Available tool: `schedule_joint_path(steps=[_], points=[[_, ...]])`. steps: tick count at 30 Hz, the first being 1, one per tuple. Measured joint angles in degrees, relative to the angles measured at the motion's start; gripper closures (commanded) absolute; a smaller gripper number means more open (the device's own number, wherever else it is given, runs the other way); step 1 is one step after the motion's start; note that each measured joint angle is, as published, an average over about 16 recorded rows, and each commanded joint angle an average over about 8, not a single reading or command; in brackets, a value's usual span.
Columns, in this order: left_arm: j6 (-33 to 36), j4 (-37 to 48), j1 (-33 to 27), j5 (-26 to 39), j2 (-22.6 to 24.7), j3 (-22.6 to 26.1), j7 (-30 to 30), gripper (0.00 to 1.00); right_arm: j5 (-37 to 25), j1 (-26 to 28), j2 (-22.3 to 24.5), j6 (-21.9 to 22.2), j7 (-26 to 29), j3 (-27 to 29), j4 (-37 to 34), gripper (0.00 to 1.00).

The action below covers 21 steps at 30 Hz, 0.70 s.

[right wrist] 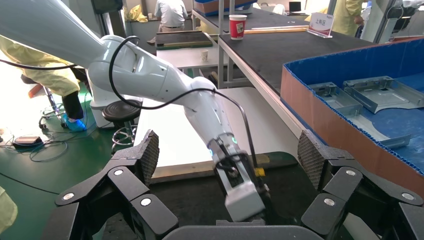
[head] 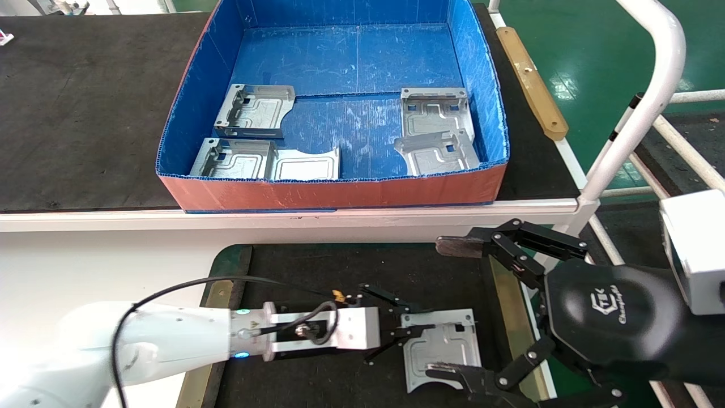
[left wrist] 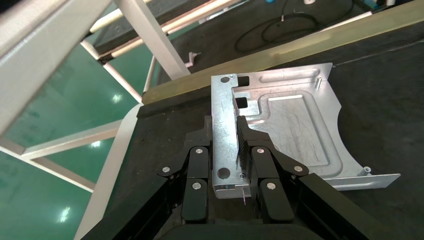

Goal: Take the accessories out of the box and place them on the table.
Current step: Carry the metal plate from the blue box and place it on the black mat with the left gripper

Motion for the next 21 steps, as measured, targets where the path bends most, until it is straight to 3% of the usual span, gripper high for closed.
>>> schedule_joint_path(steps=[10,21], points=[[-3.60,6.20,-2.05,-0.58,3.92,0.82,1.86,1.00,0.01,0.00,0.01,0.01,-0.01,-0.01,0.00,0.00],[-5.10,5.47,-2.25,-2.76,4.53,3.00,-0.02,0.98,0.02,0.00,0.01,0.02,-0.01,-0.03,0.00,0.00]])
